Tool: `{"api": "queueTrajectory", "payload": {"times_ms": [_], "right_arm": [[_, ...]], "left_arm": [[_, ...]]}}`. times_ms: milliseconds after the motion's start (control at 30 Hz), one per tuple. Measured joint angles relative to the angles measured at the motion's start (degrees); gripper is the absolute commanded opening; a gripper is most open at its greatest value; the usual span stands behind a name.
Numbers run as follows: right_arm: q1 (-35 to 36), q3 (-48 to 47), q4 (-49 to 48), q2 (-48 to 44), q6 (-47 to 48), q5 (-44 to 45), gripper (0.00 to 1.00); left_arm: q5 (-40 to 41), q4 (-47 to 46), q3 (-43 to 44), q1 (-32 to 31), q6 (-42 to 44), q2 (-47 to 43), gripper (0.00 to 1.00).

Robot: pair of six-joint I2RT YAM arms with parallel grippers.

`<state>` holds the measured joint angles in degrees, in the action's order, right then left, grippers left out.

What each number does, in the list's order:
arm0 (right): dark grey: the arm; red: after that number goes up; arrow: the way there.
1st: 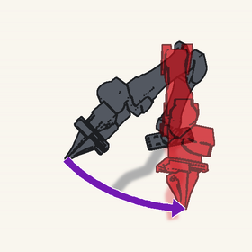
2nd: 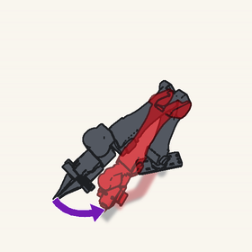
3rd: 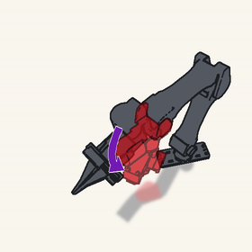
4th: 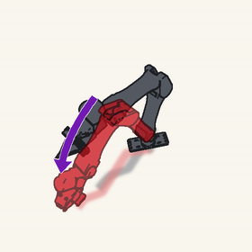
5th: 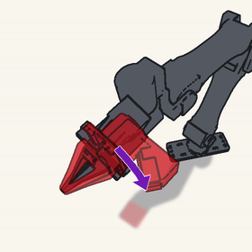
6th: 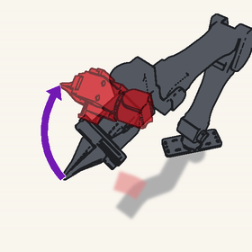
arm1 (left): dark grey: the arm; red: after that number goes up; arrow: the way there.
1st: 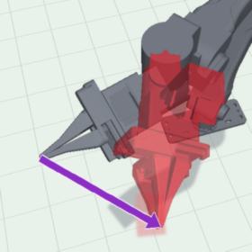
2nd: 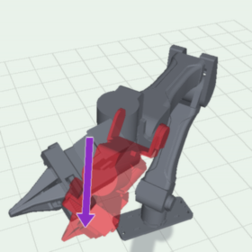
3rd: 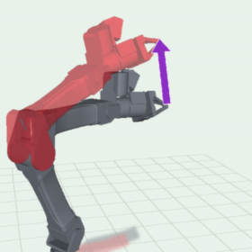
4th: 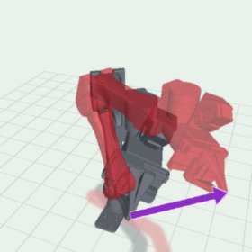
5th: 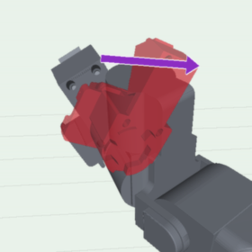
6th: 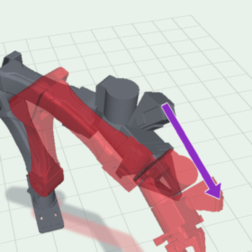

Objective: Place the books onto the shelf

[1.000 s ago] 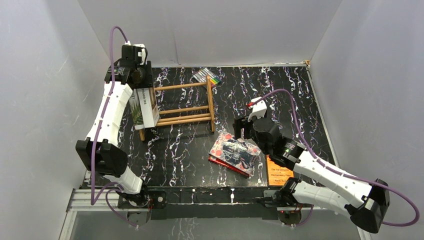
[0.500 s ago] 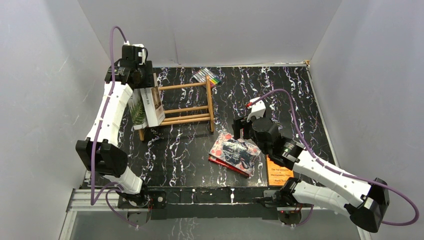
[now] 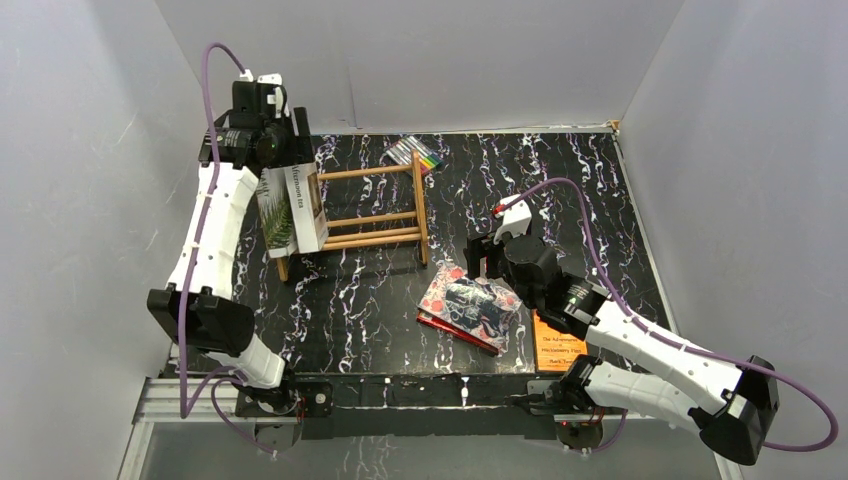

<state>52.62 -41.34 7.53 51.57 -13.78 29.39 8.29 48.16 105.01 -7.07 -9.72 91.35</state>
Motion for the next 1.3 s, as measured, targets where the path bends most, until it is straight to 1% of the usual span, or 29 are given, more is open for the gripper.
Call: {"api": "queueTrajectory", "payload": {"times_ms": [167, 267, 400, 467, 533, 600, 700, 767, 1000, 1300], "right_arm": [[0.0, 0.0, 0.0, 0.0, 0.0, 0.0, 0.82], [0.0, 0.0, 0.0, 0.0, 0.0, 0.0, 0.82], [0.0, 0.0, 0.0, 0.0, -0.1, 0.0, 0.82], [0.0, 0.0, 0.0, 0.0, -0.3, 0.0, 0.83], [0.0, 0.0, 0.0, 0.0, -0.6, 0.0, 0.82], [0.0, 0.0, 0.0, 0.0, -0.9, 0.0, 0.82], [0.0, 0.0, 0.1, 0.0, -1.1, 0.0, 0.82], [0.0, 0.0, 0.1, -0.2, -1.1, 0.0, 0.82], [0.0, 0.0, 0.1, -0.2, -1.3, 0.0, 0.82], [0.0, 0.0, 0.2, -0.2, -1.7, 0.0, 0.82]], "left_arm": [[-3.4, -0.2, 1.7, 0.0, -2.0, -2.1, 0.65], [-7.5, -0.7, 1.2, 0.0, -3.5, -3.9, 0.64], [-16.2, -5.7, -6.6, 0.1, -7.2, -8.4, 0.63], [-19.1, -8.2, -11.1, 0.1, -9.2, -9.7, 0.62], [-21.1, -10.5, -15.6, 0.0, -11.5, -10.0, 0.62], [-21.4, -12.2, -19.4, 0.0, -13.6, -9.4, 0.61], [-19.1, -13.6, -23.6, -0.6, -16.6, -8.2, 0.61], [-15.5, -13.9, -25.6, -1.7, -18.3, -8.0, 0.61], [-0.9, -15.1, -26.5, -9.4, -20.6, -7.9, 0.61], [5.6, -15.1, -26.5, -11.5, -20.3, -3.5, 0.62]]}}
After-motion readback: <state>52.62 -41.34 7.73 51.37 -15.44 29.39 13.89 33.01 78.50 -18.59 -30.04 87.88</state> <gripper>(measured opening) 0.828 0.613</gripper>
